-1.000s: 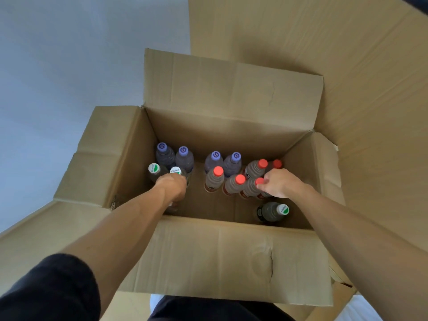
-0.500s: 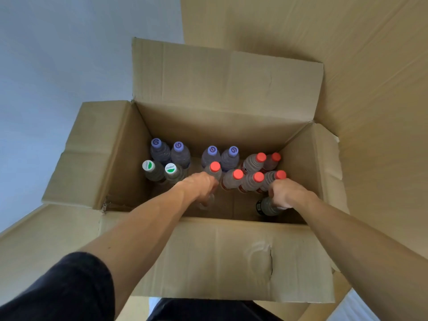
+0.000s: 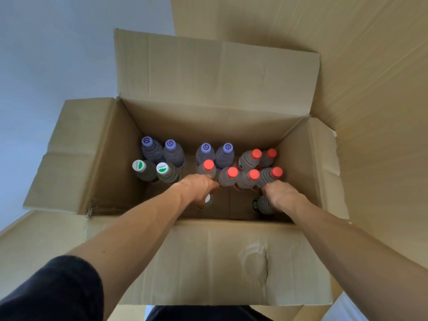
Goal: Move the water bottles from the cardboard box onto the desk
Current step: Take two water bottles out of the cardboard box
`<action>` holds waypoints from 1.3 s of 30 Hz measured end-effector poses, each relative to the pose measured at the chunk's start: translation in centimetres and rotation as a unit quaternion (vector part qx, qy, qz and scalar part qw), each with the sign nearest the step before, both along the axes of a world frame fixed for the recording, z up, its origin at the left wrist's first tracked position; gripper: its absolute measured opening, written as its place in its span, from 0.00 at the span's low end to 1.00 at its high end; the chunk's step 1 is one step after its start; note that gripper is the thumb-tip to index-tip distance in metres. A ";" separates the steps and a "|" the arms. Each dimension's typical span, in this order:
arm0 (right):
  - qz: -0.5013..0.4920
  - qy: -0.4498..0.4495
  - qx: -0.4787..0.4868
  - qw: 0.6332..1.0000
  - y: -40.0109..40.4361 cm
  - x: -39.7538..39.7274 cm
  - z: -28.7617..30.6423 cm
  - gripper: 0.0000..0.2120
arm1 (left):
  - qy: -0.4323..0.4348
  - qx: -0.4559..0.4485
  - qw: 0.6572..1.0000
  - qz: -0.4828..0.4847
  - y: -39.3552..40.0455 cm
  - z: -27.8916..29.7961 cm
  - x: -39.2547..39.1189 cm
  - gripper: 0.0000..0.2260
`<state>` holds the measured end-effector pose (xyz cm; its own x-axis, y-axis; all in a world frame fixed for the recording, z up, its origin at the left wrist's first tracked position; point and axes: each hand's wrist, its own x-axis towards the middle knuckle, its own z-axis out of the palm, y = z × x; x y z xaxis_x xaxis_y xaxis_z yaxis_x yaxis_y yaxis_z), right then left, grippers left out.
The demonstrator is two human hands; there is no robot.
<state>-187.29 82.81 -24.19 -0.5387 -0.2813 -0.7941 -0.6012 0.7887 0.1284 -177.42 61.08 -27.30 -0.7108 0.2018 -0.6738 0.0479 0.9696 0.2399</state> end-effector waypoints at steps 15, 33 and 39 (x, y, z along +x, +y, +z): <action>0.105 -0.091 0.079 0.987 0.0 -0.6 -2.9 0.22 | -0.103 -0.032 0.990 -0.085 -1.0 -2.9 -1.0 0.38; -0.017 -0.090 -0.098 0.991 1.1 -1.1 1.5 0.25 | 0.015 0.080 0.992 0.097 -2.4 0.6 0.7 0.21; -0.057 -0.054 -0.187 0.979 0.3 -3.1 7.0 0.24 | 0.034 0.168 0.971 0.167 -2.7 5.9 0.4 0.23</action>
